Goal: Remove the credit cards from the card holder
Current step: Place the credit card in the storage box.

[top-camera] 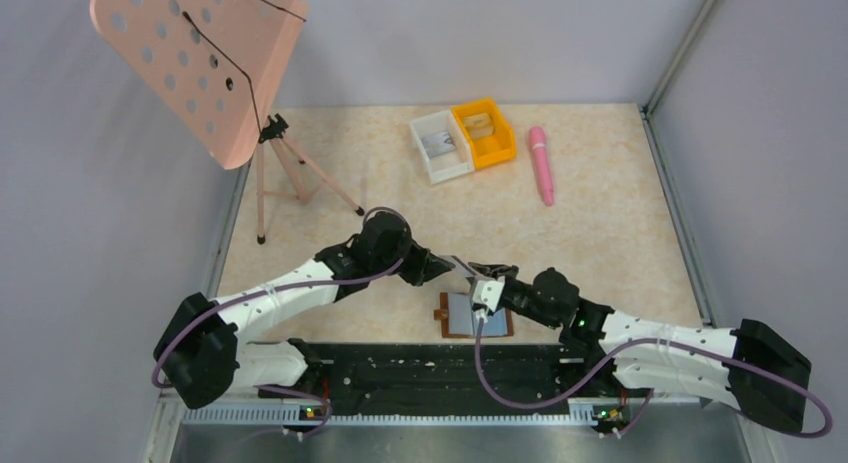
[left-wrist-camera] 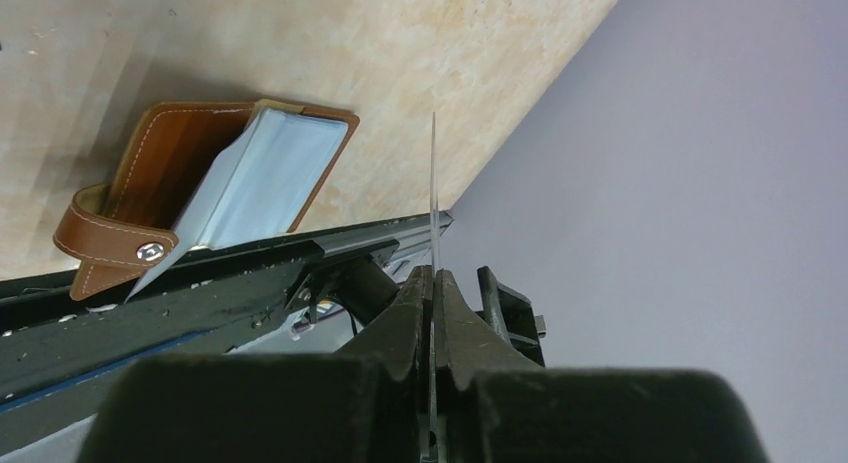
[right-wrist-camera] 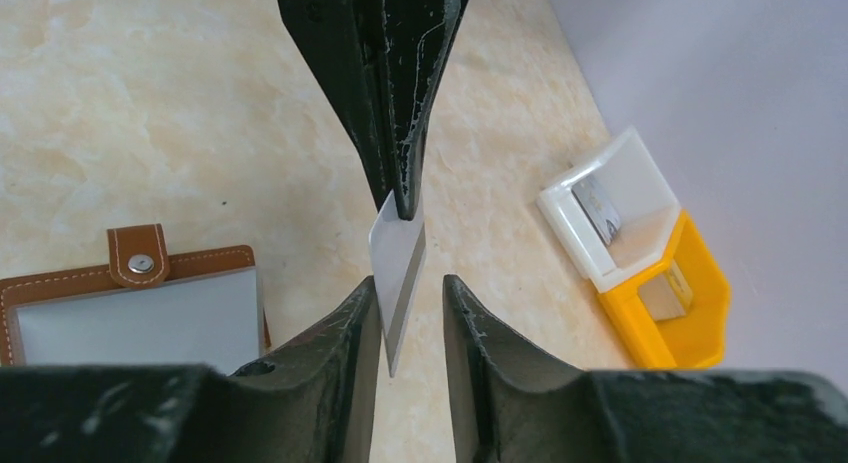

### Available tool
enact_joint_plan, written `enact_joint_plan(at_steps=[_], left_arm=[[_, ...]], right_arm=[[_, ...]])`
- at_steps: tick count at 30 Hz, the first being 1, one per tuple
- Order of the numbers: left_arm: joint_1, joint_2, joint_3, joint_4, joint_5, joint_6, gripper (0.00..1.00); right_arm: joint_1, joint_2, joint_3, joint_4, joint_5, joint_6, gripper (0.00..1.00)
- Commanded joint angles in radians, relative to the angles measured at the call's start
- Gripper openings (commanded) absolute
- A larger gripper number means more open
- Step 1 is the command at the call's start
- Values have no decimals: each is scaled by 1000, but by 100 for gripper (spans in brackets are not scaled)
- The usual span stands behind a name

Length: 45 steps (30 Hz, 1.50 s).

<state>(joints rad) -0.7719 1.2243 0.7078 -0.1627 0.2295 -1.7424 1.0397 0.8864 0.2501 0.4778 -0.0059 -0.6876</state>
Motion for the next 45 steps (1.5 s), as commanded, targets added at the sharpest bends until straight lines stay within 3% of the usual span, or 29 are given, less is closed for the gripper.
enact_joint_plan(at_steps=[1, 3, 7, 10, 13, 17, 19, 23, 26, 29, 32, 39, 45], left_arm=[[2, -3, -1, 56, 20, -19, 0], [2, -15, -6, 57, 17, -19, 0], [2, -44, -15, 50, 5, -20, 0], [2, -60, -19, 43, -4, -21, 0], [2, -77, -25, 50, -34, 8, 0], [3, -134, -72, 152, -176, 239, 27], [5, -181, -82, 154, -261, 354, 39], [10, -280, -53, 110, -345, 631, 60], [14, -299, 10, 44, -268, 862, 67], [14, -309, 57, -60, -241, 941, 67], [16, -342, 43, -32, -157, 994, 66], [17, -337, 160, -68, 116, 1208, 64], [17, -256, 274, -125, 429, 1301, 61]], right_arm=[[14, 21, 2, 121, 24, 17, 23], [14, 36, 3, 127, 11, 47, 16], [16, 58, -23, 140, -29, 101, 12], [17, 53, -32, 133, -2, 127, 0], [16, 27, -15, 113, 94, 216, 0], [15, 13, 67, 15, 278, 510, 0], [9, 36, 164, -152, 349, 661, 0], [-31, 99, 319, -399, 296, 843, 0], [-95, 91, 359, -466, 220, 967, 0], [-183, 25, 357, -470, 93, 1076, 0], [-228, -34, 363, -466, -33, 1124, 0], [-265, -95, 439, -616, -399, 1012, 0], [-266, -129, 455, -603, -568, 1015, 0]])
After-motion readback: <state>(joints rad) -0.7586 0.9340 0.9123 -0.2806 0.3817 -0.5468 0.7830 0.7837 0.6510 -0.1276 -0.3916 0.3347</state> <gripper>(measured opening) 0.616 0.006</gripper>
